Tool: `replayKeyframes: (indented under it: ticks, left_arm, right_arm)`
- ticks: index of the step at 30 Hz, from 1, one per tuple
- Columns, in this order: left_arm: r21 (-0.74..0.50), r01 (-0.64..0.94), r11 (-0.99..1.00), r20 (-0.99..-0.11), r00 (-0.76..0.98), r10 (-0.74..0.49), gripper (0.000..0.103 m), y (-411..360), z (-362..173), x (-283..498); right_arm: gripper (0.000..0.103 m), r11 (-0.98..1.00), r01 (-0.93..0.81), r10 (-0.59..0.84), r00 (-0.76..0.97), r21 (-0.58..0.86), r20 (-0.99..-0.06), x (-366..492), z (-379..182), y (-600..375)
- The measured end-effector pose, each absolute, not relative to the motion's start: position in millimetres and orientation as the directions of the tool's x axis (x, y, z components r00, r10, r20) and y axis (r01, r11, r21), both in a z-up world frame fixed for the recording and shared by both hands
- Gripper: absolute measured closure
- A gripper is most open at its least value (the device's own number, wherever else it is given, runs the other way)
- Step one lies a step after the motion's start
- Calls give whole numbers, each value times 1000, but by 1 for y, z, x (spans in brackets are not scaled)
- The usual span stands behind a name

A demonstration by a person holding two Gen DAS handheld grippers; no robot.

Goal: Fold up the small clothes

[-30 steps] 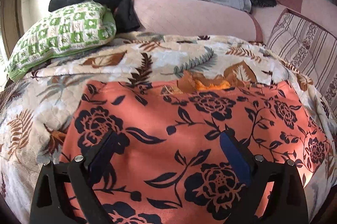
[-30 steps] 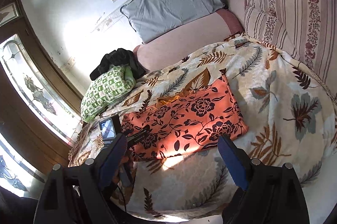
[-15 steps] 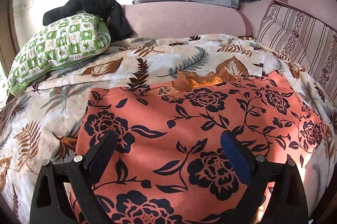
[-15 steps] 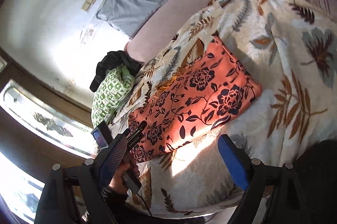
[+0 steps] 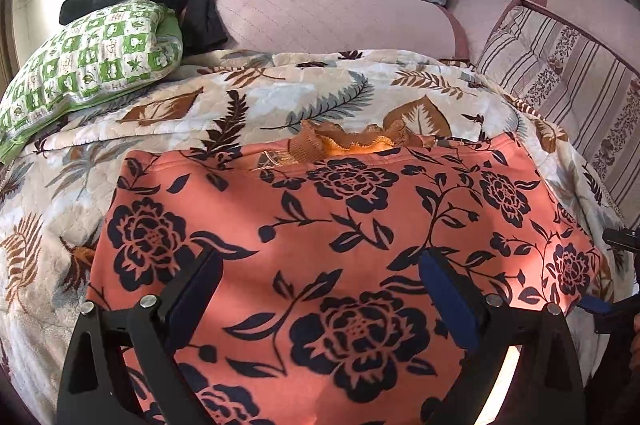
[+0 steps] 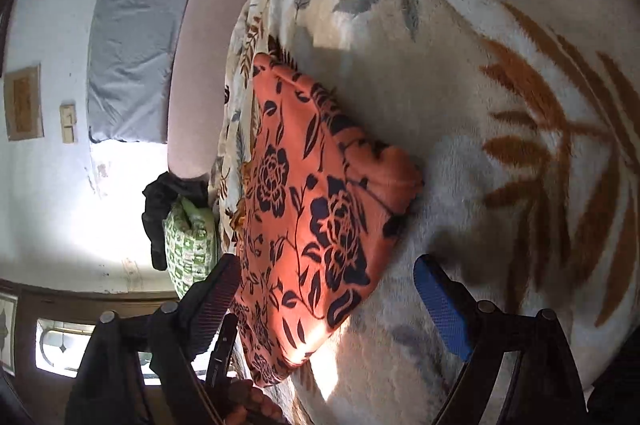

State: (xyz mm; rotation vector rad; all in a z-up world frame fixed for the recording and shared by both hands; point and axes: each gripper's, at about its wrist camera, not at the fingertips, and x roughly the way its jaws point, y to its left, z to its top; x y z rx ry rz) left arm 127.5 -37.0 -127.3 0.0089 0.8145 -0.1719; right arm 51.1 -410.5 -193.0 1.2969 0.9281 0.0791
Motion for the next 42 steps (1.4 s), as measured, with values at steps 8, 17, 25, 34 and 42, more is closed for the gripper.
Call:
replayKeyframes:
  ticks: [8, 17, 25, 34, 42]
  left_arm:
    - [57, 121, 991, -815, 578, -24, 2, -70, -156, 153]
    - [77, 124, 989, -839, 545, -3, 0, -77, -173, 149]
    - [40, 124, 991, -841, 540, -34, 0, -69, -162, 140]
    - [57, 126, 990, -822, 569, -25, 0, -70, -173, 137]
    - [58, 128, 990, -821, 570, -25, 0, -69, -173, 134]
  right_arm:
    - [41, 404, 414, 510, 639, 816, -576, 87, -193, -416]
    - [27, 438, 405, 486, 645, 803, -590, 85, -192, -414]
    - [81, 664, 355, 432, 535, 658, -726, 93, -173, -400]
    - [31, 780, 199, 401, 571, 594, -717, 137, -120, -430]
    - [83, 900, 63, 392, 316, 431, -864, 290, -169, -377]
